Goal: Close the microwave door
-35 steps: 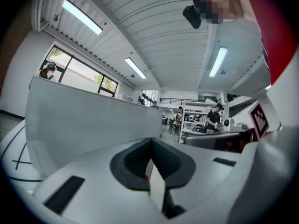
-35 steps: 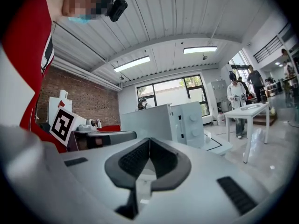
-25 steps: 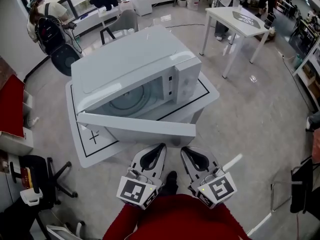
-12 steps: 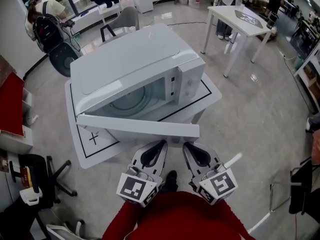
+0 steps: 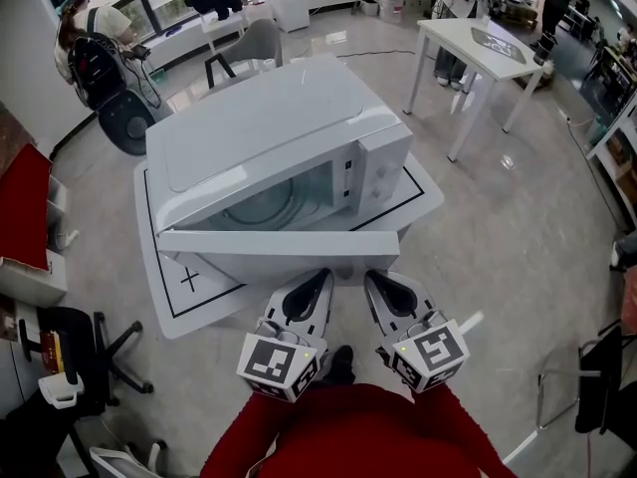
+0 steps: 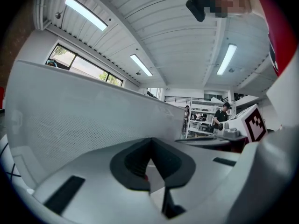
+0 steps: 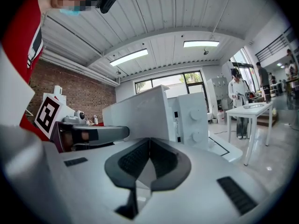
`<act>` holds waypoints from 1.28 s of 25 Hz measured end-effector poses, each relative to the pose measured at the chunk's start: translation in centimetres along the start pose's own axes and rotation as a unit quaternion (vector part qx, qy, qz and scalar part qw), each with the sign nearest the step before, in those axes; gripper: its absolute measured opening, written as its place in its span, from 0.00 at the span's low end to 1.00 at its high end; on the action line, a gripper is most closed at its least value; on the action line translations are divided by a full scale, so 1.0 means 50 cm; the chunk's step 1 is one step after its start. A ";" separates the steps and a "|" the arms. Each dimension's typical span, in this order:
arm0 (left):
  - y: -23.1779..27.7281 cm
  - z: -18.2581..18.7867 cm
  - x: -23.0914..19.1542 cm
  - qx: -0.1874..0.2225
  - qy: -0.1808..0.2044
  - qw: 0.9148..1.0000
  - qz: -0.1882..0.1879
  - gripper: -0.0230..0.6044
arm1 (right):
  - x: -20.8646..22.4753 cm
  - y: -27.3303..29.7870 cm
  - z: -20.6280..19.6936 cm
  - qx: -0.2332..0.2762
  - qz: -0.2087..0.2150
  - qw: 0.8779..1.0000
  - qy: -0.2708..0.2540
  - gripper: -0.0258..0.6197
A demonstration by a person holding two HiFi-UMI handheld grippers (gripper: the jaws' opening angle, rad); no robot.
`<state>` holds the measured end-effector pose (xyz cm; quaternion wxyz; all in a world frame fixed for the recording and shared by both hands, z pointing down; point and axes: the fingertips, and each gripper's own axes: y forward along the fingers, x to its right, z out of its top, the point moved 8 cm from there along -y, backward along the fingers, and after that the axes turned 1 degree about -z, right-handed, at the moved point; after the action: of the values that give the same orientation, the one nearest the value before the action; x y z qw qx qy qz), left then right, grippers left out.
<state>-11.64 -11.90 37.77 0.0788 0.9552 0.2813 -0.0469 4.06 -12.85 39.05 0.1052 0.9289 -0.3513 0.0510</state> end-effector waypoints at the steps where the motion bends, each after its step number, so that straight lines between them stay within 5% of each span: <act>1: 0.003 0.001 -0.001 -0.001 0.001 1.000 0.002 0.05 | 0.003 0.004 0.000 0.000 0.000 1.000 -0.003 0.06; 32: 0.110 0.020 -0.068 0.007 0.044 0.998 0.048 0.05 | 0.064 0.169 0.033 -0.005 -0.003 0.999 -0.049 0.06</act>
<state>-11.53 -18.44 37.92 0.0617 0.9694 0.2378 -0.0027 0.89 -21.44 39.32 0.0926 0.9310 -0.3531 0.0032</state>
